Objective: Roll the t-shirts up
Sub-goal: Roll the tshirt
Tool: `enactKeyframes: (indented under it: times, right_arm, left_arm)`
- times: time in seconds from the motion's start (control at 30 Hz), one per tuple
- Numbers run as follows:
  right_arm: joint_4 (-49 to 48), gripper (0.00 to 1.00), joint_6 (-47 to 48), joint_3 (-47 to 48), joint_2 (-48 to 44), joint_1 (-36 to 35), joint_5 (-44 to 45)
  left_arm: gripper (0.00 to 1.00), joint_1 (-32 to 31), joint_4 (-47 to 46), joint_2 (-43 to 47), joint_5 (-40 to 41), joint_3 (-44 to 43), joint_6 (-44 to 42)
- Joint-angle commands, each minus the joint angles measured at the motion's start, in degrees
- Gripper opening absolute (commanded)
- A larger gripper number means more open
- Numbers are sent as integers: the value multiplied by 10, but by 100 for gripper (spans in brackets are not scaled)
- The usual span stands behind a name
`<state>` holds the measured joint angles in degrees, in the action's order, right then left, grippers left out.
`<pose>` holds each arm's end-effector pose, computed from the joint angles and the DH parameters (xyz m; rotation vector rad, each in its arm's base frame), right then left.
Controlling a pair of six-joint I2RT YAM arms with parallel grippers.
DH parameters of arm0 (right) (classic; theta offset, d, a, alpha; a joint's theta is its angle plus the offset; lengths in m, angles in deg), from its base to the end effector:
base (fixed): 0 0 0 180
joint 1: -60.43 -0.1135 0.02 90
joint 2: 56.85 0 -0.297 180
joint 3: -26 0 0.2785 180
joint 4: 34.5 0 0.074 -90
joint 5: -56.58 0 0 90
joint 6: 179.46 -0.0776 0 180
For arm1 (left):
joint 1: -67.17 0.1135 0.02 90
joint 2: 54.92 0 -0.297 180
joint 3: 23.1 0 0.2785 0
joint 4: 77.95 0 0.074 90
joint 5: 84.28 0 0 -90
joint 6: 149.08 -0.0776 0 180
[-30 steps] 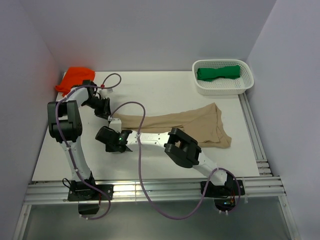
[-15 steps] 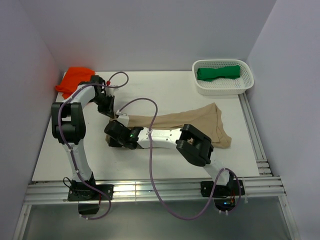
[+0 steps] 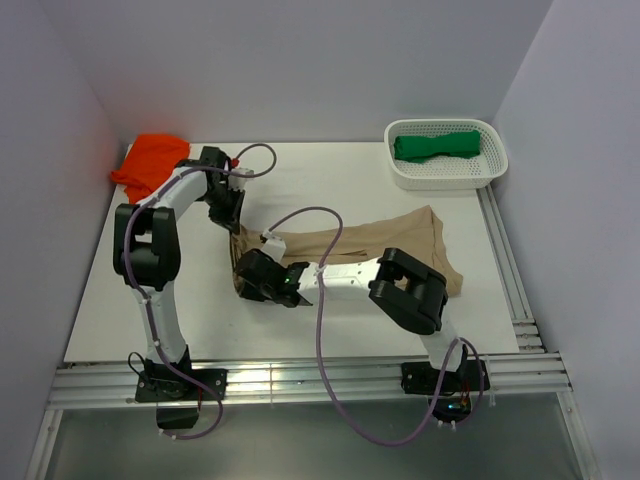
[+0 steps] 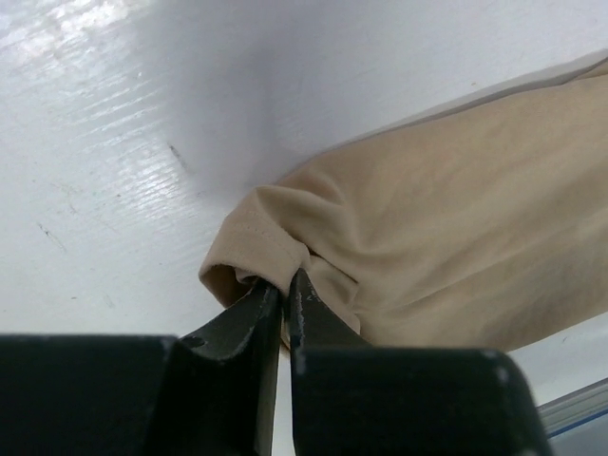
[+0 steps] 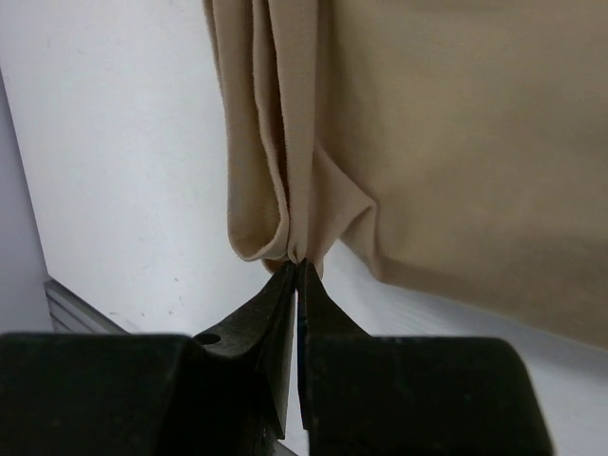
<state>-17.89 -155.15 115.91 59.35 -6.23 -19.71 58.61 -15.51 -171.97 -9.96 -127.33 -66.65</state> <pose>0.2190 0.4612 0.1549 0.1083 2.4659 0.8631 0.4562 -0.0899 0.1724 0.4519 2.8258 -0.3972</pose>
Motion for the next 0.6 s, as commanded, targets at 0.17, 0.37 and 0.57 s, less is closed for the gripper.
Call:
enactKeyframes:
  times: [0.17, 0.37, 0.57]
  right_arm:
    - [-70, 7, -58, -71, -52, 3, 25]
    - [-103, 6, -87, -107, -59, 2, 25]
    - [-131, 5, -116, -142, -66, 3, 32]
  left_arm:
    - [16, -33, -16, 10, 20, -28, 13]
    - [27, -47, -17, 11, 14, -31, 11]
    - [41, -61, -16, 14, 0, -47, 8]
